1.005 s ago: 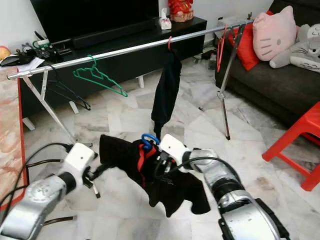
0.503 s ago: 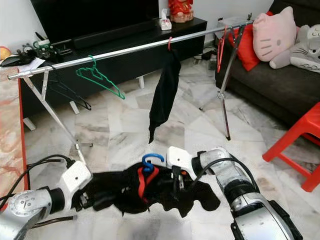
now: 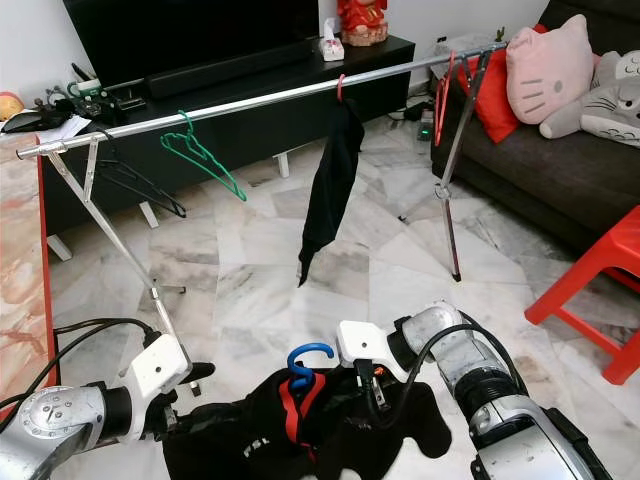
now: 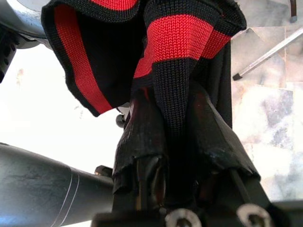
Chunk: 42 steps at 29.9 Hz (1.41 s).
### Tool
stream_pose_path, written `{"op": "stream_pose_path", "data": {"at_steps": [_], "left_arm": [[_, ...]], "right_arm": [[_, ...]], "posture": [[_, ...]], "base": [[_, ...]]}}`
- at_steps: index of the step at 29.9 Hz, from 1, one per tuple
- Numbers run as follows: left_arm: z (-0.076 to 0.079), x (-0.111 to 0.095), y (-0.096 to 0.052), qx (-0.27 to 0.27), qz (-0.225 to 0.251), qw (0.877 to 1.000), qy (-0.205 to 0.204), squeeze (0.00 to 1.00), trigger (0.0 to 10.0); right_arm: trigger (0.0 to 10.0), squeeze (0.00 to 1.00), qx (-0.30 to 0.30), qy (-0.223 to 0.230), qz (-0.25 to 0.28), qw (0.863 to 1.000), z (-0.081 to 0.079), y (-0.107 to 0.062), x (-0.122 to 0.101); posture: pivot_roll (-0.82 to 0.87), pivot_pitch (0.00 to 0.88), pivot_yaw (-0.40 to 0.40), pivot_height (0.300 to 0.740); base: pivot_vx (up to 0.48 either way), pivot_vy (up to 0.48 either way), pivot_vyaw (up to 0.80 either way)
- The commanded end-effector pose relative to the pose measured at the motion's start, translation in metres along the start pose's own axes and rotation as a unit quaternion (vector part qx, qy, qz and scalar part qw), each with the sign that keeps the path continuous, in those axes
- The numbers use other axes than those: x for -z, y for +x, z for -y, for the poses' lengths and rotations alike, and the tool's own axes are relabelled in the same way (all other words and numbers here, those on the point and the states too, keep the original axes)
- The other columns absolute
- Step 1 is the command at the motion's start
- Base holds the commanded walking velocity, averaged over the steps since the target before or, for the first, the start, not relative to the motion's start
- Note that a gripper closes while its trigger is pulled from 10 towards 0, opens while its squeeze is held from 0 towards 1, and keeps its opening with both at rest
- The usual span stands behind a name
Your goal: Hang hanger
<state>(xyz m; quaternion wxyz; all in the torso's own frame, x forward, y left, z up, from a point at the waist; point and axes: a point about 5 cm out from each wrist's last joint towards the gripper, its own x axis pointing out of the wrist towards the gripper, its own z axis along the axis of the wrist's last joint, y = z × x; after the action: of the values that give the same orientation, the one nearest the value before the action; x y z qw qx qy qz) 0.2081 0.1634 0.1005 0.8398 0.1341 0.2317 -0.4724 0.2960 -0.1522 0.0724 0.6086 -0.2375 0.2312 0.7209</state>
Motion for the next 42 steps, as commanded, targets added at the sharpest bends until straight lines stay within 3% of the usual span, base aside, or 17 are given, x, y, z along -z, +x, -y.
{"op": "stream_pose_path", "data": {"at_steps": [1, 10, 17, 18, 19, 20, 21, 22, 26, 42], "left_arm": [[0.007, -0.007, 0.004, 0.033, 0.001, 0.999, 0.004, 0.0, 10.0], [0.014, -0.02, 0.032, 0.046, 0.025, 0.999, -0.004, 0.0, 10.0], [0.016, -0.021, 0.039, 0.042, 0.026, 0.999, -0.013, 0.0, 10.0], [0.017, -0.019, 0.04, 0.043, 0.021, 0.999, -0.014, 0.0, 9.1], [0.017, -0.019, 0.04, 0.043, 0.021, 0.999, -0.014, 0.0, 9.1], [0.017, -0.018, 0.04, 0.041, 0.017, 0.999, -0.014, 0.0, 4.9], [0.017, -0.018, 0.04, 0.041, 0.017, 0.999, -0.014, 0.0, 4.9], [0.016, -0.015, 0.04, 0.038, 0.008, 0.999, -0.013, 0.0, 0.0], [0.016, -0.008, 0.039, 0.042, -0.021, 0.999, 0.0, 0.0, 0.0], [0.009, -0.011, 0.042, 0.014, -0.012, 1.0, 0.002, 0.0, 0.0]], "right_arm": [[0.0, 0.0, 0.0, -0.038, 0.007, 0.999, 0.004, 0.005, -0.013], [0.0, 0.0, 0.002, -0.082, 0.042, 0.996, 0.007, 0.023, -0.038], [0.0, 0.0, 0.003, -0.084, 0.047, 0.995, 0.005, 0.026, -0.04], [0.0, 0.0, 0.004, -0.084, 0.047, 0.995, 0.005, 0.026, -0.041], [0.0, 0.0, 0.004, -0.084, 0.047, 0.995, 0.005, 0.026, -0.041], [0.0, 0.0, 0.006, -0.084, 0.047, 0.995, 0.006, 0.026, -0.041], [0.0, 0.0, 0.006, -0.084, 0.047, 0.995, 0.006, 0.026, -0.041], [0.0, 0.0, 0.007, -0.084, 0.048, 0.995, 0.006, 0.026, -0.042], [0.0, 0.0, 0.005, -0.085, 0.046, 0.995, 0.007, 0.026, -0.043], [0.0, 0.0, 0.006, -0.081, 0.049, 0.995, 0.006, 0.03, -0.044]], "posture": [[-0.07, 0.0, 0.043, 0.74], [-0.07, 0.0, 0.04, 0.74], [-0.07, 0.0, 0.038, 0.74], [-0.07, 0.0, 0.038, 0.74], [-0.07, 0.0, 0.038, 0.74], [-0.07, 0.0, 0.038, 0.74], [-0.07, 0.0, 0.038, 0.74], [-0.07, 0.0, 0.038, 0.74], [-0.07, 0.0, 0.038, 0.74], [-0.07, 0.0, 0.044, 0.74]], "base": [[0.0, 0.0, 0.0], [0.0, 0.0, 0.0], [0.0, 0.0, 0.0], [0.0, 0.0, 0.0], [0.0, 0.0, 0.0], [0.0, 0.0, 0.0], [0.0, 0.0, 0.0], [0.0, 0.0, 0.0], [0.0, 0.0, 0.0], [0.0, 0.0, 0.0]]}}
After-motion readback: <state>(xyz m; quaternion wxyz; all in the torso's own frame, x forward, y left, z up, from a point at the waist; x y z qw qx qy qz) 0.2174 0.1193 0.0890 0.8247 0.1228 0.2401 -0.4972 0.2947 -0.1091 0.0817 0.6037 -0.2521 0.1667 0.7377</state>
